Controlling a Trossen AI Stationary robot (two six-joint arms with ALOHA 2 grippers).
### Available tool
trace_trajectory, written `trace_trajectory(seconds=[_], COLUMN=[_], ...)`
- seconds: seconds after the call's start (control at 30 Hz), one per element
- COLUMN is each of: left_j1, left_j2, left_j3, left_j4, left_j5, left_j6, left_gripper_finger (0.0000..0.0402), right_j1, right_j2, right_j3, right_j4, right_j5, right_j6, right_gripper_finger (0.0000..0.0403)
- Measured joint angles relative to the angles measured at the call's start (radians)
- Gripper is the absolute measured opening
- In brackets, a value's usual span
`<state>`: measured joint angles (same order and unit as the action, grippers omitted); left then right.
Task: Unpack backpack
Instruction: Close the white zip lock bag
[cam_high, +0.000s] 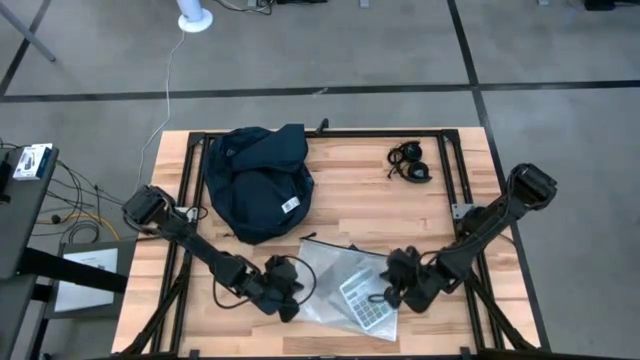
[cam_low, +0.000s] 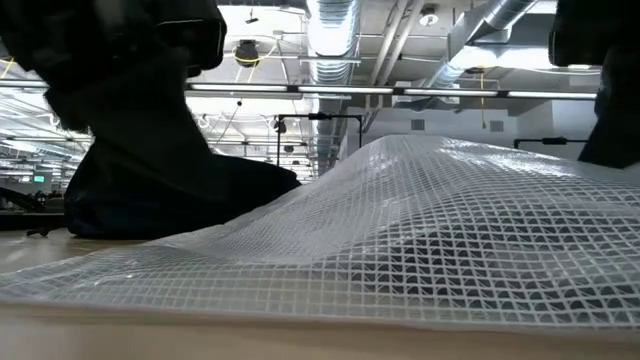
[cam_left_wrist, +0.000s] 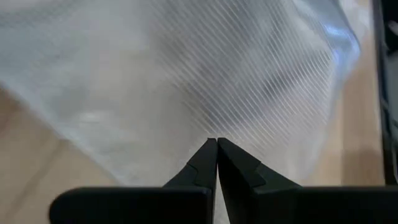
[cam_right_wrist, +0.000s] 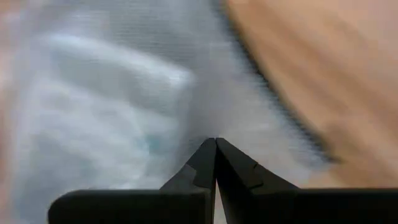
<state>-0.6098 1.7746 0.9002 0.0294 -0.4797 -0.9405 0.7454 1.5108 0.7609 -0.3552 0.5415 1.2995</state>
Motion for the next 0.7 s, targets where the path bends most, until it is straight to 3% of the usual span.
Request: trace_trajectory(seconds=[0.17, 0.3, 0.43, 0.7], left_j1=[0.028, 0.11, 0.235, 0.351], left_j2=[-0.072, -0.154, -0.18, -0.178], left_j3=[0.006, 0.006, 0.006, 0.006], left_j4=[-0.18, -0.357, -0.367, -0.326], left_j5=[-0.031, -0.003, 0.137, 0.204], left_j6=[-0.087, -0.12, -0.118, -0.087], left_gripper_finger=[0.0, 0.0, 0.0, 0.0017], right_j1=[0.017, 0.018, 0.02, 0.036], right_j2=[0.0, -0.001, -0.001, -0.001], right_j3=[0.001, 0.001, 0.001, 0.001], right_j4=[0.189, 0.235, 0.224, 0.229], right_j5=[-0.003, -0.002, -0.002, -0.002], right_j6=[-0.102, -0.104, -0.114, -0.123], right_gripper_finger=[0.0, 0.0, 0.0, 0.0])
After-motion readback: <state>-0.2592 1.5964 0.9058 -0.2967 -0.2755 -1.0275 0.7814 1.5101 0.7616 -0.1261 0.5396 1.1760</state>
